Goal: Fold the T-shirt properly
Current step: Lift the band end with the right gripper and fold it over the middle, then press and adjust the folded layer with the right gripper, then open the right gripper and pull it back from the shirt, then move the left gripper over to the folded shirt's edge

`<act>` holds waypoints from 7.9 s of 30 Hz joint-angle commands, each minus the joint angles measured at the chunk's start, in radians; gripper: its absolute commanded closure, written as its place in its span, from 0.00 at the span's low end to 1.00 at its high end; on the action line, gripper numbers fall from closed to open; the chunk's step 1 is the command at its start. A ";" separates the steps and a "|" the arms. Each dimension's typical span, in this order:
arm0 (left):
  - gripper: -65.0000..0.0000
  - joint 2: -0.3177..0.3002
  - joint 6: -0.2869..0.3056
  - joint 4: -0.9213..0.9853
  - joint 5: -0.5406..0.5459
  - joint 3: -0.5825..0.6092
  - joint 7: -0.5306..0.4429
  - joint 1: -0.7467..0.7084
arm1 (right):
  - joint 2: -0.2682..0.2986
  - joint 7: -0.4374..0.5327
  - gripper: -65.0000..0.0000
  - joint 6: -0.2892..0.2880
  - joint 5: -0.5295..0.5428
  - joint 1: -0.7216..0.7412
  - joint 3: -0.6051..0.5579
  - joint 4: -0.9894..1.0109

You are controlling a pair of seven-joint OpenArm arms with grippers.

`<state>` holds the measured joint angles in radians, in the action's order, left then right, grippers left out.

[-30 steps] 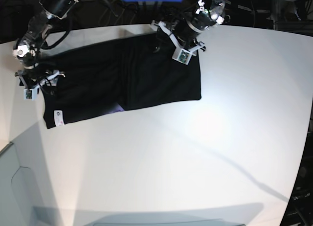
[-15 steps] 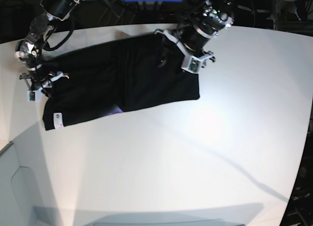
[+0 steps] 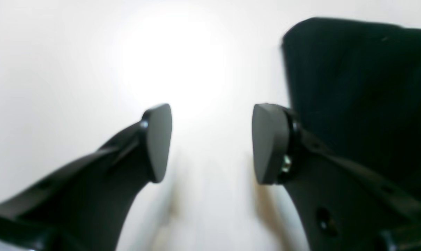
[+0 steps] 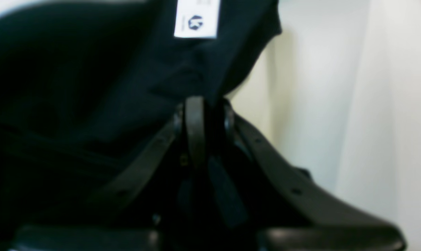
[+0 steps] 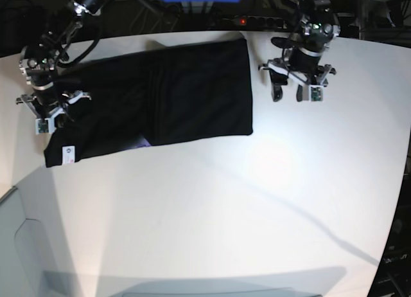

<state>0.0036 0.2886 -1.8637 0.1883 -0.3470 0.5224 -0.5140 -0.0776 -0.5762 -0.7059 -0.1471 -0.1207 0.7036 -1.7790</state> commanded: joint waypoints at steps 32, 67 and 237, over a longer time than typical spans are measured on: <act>0.45 -0.003 -0.007 0.120 0.003 0.101 0.011 0.064 | -0.044 0.026 1.00 0.008 0.014 -0.228 -0.996 -0.190; 0.45 0.026 0.001 -0.046 0.006 -0.330 0.112 0.079 | -0.038 0.031 0.42 0.008 0.019 -0.092 -1.162 0.008; 0.32 0.082 0.002 -0.069 0.224 -0.172 0.114 -0.033 | 0.069 0.037 0.45 0.008 0.019 -0.110 -0.641 -0.071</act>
<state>0.0895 0.2878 -1.9175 0.4015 -0.5140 0.6567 -0.5404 -0.0128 -0.5636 -0.7029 -0.1413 -0.2367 0.0582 -1.8305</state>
